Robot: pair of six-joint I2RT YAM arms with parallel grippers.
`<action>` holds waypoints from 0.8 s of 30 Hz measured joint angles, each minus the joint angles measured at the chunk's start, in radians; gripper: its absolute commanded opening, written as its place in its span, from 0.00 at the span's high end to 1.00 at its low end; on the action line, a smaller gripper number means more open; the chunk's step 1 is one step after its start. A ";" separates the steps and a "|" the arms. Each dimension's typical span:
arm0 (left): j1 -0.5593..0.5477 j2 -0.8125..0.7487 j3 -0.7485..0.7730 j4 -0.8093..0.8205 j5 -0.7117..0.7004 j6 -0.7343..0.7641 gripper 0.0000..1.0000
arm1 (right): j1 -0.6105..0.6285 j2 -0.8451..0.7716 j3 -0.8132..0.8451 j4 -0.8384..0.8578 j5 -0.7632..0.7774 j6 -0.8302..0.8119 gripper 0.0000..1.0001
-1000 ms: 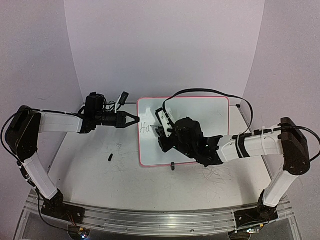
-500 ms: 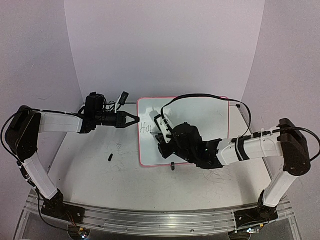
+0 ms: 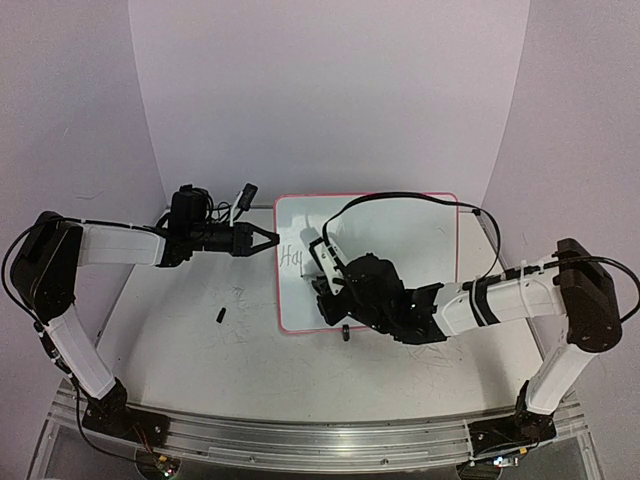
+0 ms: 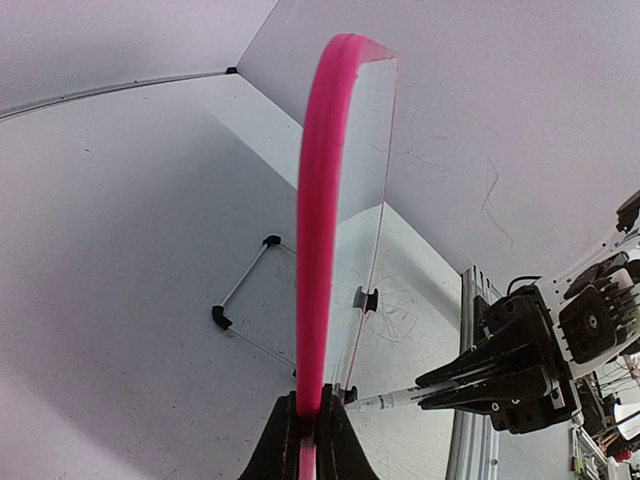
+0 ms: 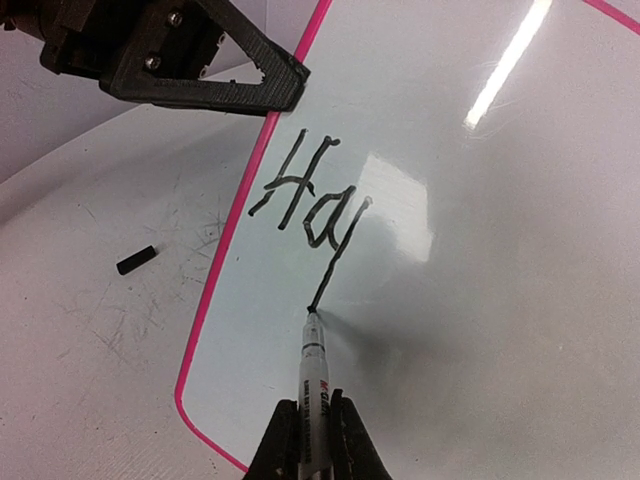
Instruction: Write a sentence on the whiteboard
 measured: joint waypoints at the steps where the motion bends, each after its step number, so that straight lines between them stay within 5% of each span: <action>1: 0.000 0.000 0.000 0.000 0.000 0.000 1.00 | 0.000 0.000 0.000 0.000 -0.001 0.000 1.00; 24: 0.000 0.000 0.000 0.000 0.001 0.000 1.00 | -0.030 -0.036 0.036 0.058 -0.007 -0.015 1.00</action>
